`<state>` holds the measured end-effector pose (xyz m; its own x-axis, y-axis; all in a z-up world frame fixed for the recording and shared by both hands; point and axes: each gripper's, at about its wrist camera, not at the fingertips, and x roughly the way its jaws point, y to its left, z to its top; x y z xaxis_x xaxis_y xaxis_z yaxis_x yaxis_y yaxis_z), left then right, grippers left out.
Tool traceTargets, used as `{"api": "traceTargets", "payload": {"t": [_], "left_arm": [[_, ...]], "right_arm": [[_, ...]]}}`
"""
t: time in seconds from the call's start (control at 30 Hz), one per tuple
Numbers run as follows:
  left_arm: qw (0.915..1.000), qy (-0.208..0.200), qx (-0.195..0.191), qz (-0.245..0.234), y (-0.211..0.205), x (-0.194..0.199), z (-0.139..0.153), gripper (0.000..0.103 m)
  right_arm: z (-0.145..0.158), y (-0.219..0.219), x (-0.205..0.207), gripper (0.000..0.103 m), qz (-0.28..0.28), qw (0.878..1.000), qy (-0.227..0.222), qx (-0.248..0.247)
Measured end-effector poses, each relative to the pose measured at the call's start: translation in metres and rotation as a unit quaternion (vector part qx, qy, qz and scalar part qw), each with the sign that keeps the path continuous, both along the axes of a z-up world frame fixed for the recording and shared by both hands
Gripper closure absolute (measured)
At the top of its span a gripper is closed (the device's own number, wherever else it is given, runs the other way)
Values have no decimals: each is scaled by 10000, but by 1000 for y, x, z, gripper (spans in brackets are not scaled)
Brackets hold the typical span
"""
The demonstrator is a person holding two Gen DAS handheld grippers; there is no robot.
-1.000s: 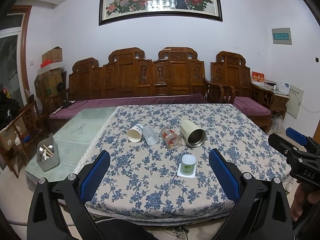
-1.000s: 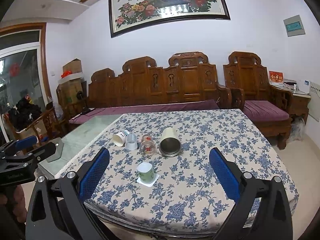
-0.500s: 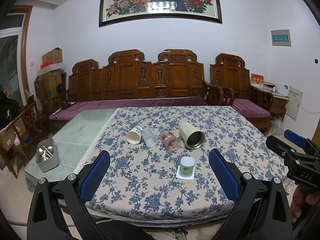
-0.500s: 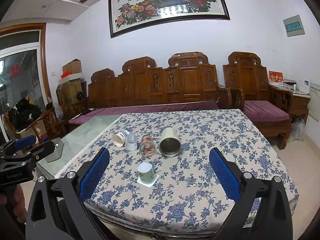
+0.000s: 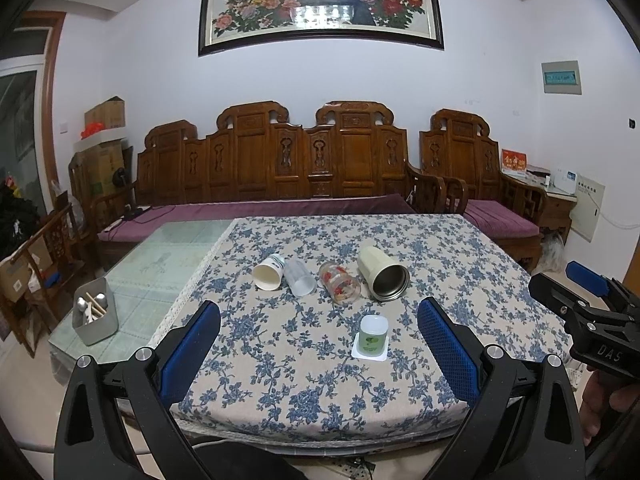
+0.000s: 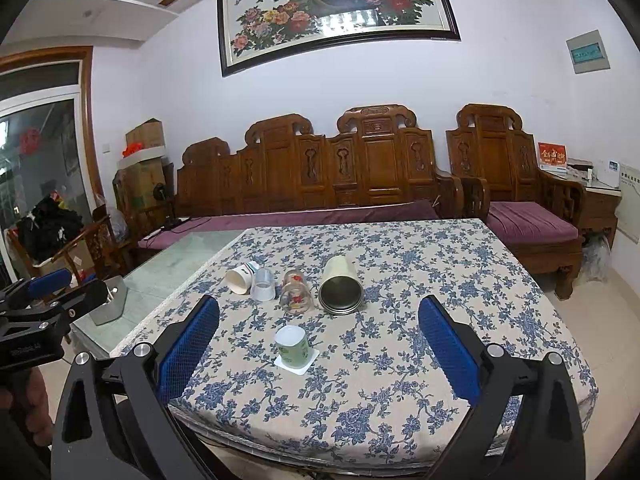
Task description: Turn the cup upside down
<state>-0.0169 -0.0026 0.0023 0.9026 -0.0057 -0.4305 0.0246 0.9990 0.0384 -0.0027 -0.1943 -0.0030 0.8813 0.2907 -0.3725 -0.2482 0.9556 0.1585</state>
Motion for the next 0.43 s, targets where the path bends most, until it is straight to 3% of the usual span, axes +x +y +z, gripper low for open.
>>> {"api": "traceTargets", "payload": {"t": [0.43], "left_arm": [[10000,-36,-4,-42,-1,-2,3,8]], "right_arm": [[3,1,-2,3,6,10000,-4,3]]}}
